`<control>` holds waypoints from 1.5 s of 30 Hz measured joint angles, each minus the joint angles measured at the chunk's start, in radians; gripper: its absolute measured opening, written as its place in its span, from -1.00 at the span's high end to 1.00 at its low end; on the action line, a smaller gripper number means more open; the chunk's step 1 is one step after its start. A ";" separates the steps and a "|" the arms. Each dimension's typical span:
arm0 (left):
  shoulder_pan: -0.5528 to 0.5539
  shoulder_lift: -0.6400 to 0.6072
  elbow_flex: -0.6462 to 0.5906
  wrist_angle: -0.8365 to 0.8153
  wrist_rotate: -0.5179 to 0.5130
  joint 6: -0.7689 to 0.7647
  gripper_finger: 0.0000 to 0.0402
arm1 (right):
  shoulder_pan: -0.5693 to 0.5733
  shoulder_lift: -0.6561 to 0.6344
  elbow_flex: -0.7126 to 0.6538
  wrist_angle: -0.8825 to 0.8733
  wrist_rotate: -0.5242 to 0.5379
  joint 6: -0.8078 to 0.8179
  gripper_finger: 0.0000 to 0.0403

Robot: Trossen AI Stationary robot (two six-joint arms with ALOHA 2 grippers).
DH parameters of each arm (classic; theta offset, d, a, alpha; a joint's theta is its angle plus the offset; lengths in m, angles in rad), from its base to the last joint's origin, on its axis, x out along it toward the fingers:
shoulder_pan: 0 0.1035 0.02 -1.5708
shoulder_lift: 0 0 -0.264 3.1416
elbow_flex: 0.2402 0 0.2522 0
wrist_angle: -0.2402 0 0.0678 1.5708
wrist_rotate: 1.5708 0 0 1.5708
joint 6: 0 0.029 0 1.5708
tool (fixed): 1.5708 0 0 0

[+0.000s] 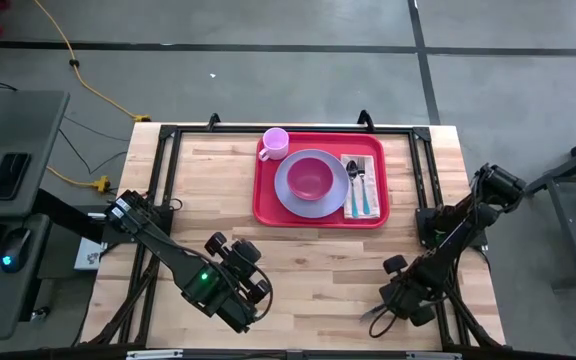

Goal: Set up tray
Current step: Put the knife to the right of the blue fork on top of the white napkin on the serving tray

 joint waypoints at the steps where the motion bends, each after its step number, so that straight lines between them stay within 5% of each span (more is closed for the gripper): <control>1: 0.000 0.000 0.000 -0.001 0.001 0.000 0.80 | 0.000 0.000 0.000 0.000 0.004 0.008 0.63; 26: 0.000 0.000 0.000 -0.002 0.062 0.038 0.80 | 0.060 0.003 0.000 -0.032 0.206 0.390 0.75; 45: 0.000 0.000 0.000 0.061 -0.078 0.140 0.80 | 0.061 0.003 0.000 -0.032 0.252 0.584 0.79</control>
